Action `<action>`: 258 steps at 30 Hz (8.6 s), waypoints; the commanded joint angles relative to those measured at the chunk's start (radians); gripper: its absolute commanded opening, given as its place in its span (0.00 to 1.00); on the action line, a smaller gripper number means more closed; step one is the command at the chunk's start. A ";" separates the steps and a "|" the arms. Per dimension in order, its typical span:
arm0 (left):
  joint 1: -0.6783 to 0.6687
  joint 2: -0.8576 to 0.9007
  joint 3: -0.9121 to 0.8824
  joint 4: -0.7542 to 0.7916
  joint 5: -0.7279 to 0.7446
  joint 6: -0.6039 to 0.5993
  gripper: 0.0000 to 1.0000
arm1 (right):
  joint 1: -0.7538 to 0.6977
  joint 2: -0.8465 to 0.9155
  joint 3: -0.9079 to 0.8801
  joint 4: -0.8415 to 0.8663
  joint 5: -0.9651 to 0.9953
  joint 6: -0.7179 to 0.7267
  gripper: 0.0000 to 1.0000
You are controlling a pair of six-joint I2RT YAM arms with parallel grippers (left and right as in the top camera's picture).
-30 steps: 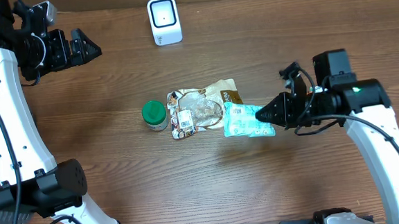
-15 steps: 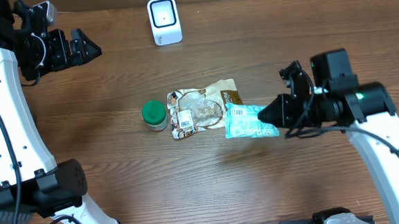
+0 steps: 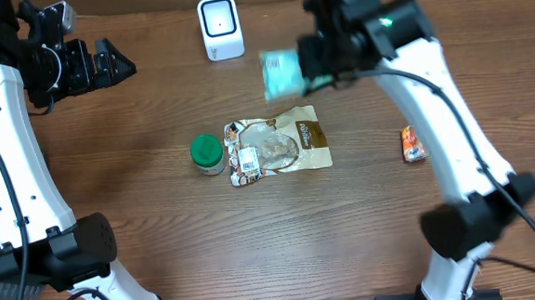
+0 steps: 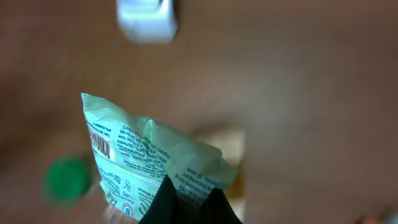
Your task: Scan the item barcode
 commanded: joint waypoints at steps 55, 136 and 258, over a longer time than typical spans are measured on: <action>-0.007 -0.006 0.010 -0.002 -0.003 0.019 0.99 | 0.164 0.607 0.066 1.477 0.523 -1.349 0.04; -0.007 -0.006 0.010 -0.002 -0.003 0.019 0.99 | -0.613 -0.145 -0.830 0.206 0.224 0.346 0.35; -0.007 -0.006 0.010 -0.002 -0.003 0.019 1.00 | -0.083 0.377 -0.651 0.144 -0.772 -0.786 0.78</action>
